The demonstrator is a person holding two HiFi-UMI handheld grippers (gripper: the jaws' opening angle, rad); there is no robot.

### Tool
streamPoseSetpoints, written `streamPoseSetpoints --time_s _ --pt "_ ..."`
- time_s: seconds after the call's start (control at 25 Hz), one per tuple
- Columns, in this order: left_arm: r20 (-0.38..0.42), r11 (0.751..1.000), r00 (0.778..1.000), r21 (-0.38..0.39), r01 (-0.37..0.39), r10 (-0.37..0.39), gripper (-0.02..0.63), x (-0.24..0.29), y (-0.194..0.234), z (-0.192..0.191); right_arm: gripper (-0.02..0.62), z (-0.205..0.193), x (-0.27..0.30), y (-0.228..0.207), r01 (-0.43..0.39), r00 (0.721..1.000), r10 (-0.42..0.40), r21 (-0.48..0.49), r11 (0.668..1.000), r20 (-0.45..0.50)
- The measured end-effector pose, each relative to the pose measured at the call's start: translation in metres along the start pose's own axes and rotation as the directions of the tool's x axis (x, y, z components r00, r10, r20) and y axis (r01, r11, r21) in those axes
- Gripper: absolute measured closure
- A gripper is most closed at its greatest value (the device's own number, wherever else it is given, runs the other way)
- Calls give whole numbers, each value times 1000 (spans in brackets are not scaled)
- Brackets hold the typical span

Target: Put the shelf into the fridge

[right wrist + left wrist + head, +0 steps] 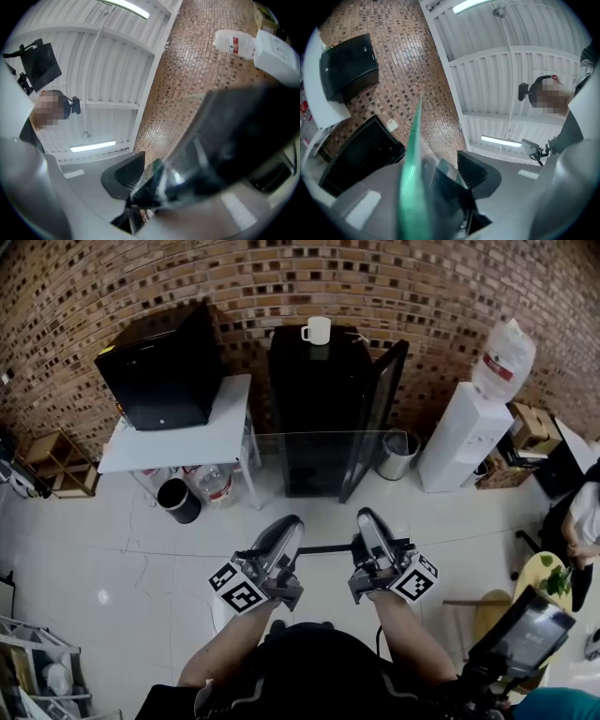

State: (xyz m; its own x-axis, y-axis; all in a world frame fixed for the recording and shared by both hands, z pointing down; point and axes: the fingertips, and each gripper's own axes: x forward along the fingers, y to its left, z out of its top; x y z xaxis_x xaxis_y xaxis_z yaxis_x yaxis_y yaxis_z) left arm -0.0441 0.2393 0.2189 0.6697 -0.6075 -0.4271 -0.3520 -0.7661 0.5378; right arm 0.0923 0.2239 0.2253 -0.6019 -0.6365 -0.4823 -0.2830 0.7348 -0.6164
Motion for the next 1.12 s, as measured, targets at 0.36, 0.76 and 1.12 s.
streamPoseSetpoints --time_s 0.36,0.76,1.12 --pt "-61 995 996 -83 -63 58 541 2 17 -39 522 -8 -29 -29 78 997 -78 54 996 -2" --pt "-86 988 993 -119 -96 86 545 14 29 -67 523 -3 -46 -57 106 994 -104 96 990 -17" --pt "-81 963 989 -233 -138 122 554 1 71 -79 534 -29 -38 -87 161 986 -154 161 974 -58"
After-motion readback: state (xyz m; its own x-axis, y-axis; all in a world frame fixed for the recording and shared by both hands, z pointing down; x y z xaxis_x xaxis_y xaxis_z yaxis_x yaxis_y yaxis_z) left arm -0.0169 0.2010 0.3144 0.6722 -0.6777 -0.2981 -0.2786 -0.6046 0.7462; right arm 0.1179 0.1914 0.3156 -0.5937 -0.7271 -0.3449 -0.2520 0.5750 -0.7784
